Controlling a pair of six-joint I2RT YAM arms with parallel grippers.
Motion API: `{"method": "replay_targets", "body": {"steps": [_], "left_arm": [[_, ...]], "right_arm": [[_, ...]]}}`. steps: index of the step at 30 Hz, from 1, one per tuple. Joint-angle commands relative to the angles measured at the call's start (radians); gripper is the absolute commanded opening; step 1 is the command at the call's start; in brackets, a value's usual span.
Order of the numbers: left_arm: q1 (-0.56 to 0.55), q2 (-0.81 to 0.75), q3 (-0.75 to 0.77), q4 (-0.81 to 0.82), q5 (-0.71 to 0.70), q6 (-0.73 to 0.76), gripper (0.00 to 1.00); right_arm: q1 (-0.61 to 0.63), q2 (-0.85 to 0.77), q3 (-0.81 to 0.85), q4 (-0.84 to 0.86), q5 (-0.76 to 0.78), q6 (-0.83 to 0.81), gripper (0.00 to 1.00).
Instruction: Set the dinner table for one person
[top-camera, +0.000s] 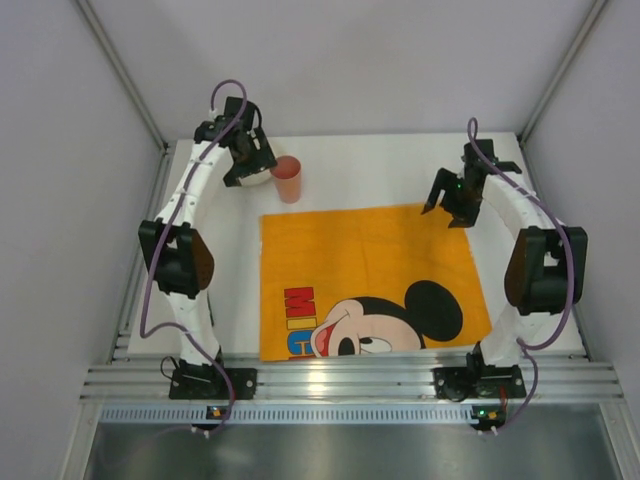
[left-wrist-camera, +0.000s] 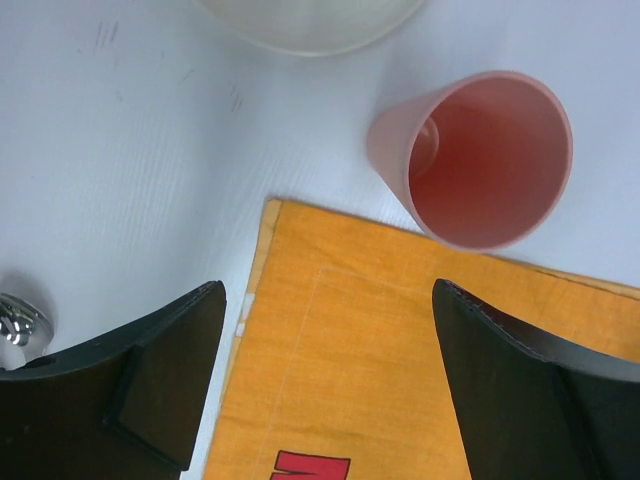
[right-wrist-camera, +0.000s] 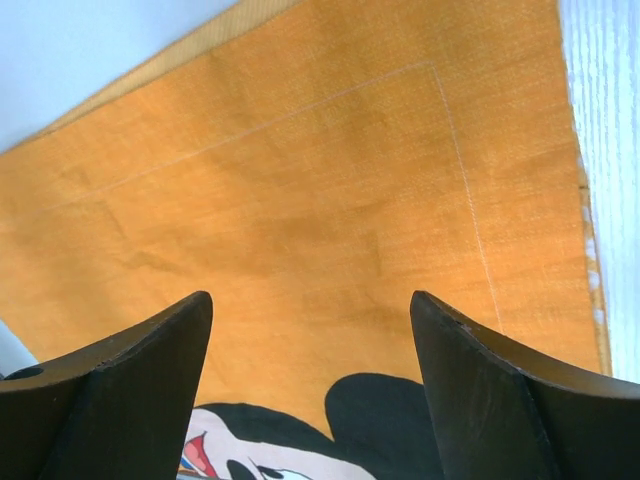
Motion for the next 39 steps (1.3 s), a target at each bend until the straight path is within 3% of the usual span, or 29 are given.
{"method": "replay_targets", "body": {"steps": [1,9,12,15,16,18,22,27,32,39], "left_arm": [[0.007,0.035,0.023,0.107,0.040,0.037,0.89],[0.009,0.142,0.069,0.187,0.079,0.033,0.86],[0.009,0.193,0.098,0.213,0.080,0.040,0.79],[0.012,0.260,0.152,0.201,0.069,0.055,0.49],[0.014,0.274,0.166,0.199,0.079,0.060,0.27],[0.017,0.297,0.201,0.188,0.088,0.063,0.00],[-0.008,0.228,0.197,0.207,0.131,0.056,0.00],[-0.068,0.132,0.207,0.224,0.210,0.098,0.00],[-0.183,0.049,0.161,0.202,0.224,0.159,0.00],[-0.336,-0.063,0.088,0.170,0.189,0.204,0.00]], "right_arm": [[0.002,-0.021,0.015,-0.086,0.044,-0.043,0.80],[0.002,-0.127,-0.089,-0.099,0.071,-0.077,0.80],[0.002,-0.155,-0.130,-0.099,0.071,-0.080,0.80],[0.002,-0.170,-0.159,-0.099,0.070,-0.075,0.80],[0.002,-0.173,-0.163,-0.099,0.064,-0.074,0.79],[0.003,-0.178,-0.158,-0.101,0.058,-0.072,0.79],[0.034,-0.179,-0.072,-0.116,0.027,-0.089,0.78],[0.195,-0.138,0.254,-0.116,-0.094,-0.095,0.80],[0.319,0.020,0.588,-0.115,-0.168,-0.003,0.80],[0.382,0.128,0.675,-0.124,-0.091,0.017,0.78]]}}
